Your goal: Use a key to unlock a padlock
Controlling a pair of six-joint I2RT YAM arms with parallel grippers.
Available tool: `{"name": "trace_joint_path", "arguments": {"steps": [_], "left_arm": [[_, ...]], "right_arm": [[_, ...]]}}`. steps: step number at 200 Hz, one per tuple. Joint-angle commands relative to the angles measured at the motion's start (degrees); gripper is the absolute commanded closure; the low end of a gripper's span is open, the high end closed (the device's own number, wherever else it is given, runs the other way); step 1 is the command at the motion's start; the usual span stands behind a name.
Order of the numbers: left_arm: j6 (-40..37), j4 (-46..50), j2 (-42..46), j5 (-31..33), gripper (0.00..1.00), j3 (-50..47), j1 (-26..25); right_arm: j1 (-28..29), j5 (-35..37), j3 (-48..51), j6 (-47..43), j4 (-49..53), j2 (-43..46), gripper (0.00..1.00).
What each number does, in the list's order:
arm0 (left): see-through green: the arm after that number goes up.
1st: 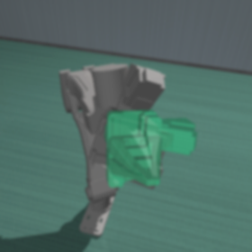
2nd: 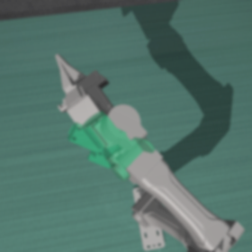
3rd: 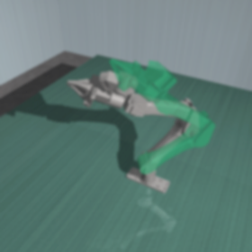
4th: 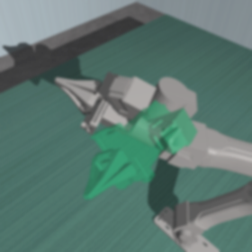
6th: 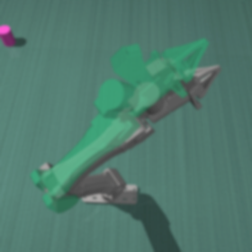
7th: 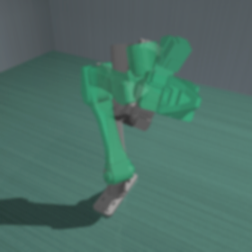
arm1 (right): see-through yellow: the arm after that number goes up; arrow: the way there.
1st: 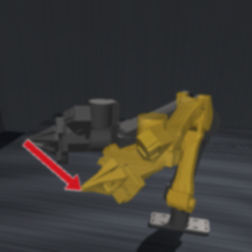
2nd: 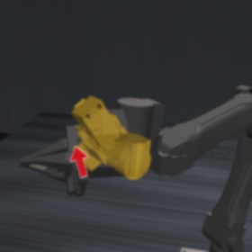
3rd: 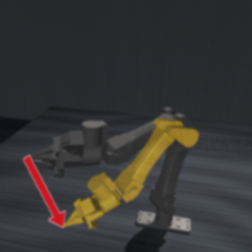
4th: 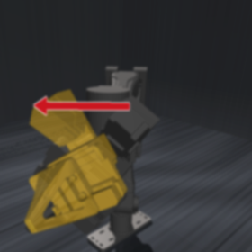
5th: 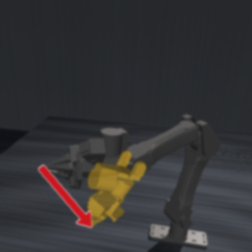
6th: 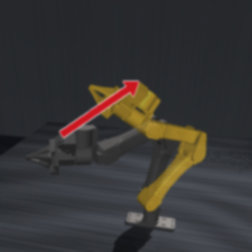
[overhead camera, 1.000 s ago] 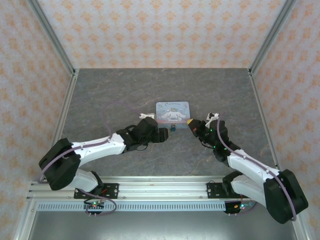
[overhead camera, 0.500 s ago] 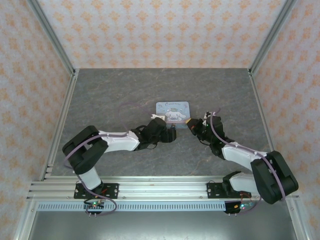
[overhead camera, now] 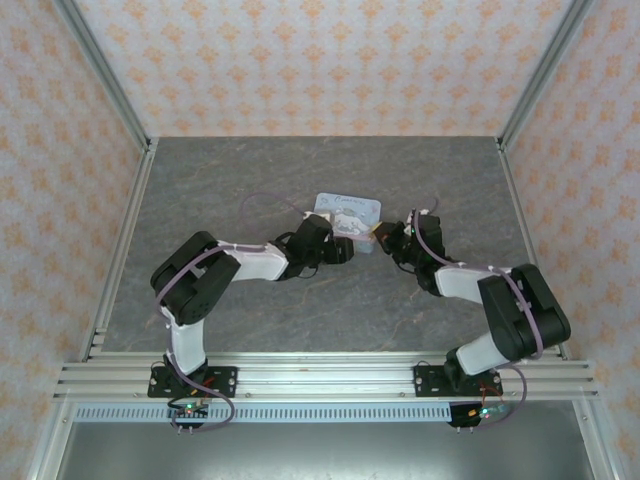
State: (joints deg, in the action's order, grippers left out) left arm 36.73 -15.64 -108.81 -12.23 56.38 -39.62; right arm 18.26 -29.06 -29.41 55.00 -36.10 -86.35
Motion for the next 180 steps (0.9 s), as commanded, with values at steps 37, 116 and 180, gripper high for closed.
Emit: {"name": "trace_joint_path", "arguments": {"steps": [37,116,180], "left_arm": [[-7.3,0.7,-2.9,-0.1,0.33,3.4,0.2],[-15.5,1.8,-3.3,9.5,0.33,2.5,0.2],[-14.1,-1.5,-4.7,1.1,0.35,5.0,0.2]], "right_arm": [[-0.7,-3.3,-4.4,1.8,-6.3,-6.1,1.00],[-0.7,-4.1,-4.8,2.4,-7.2,-8.0,1.00],[-0.7,-4.1,-5.0,2.1,-6.4,-8.0,1.00]]}}
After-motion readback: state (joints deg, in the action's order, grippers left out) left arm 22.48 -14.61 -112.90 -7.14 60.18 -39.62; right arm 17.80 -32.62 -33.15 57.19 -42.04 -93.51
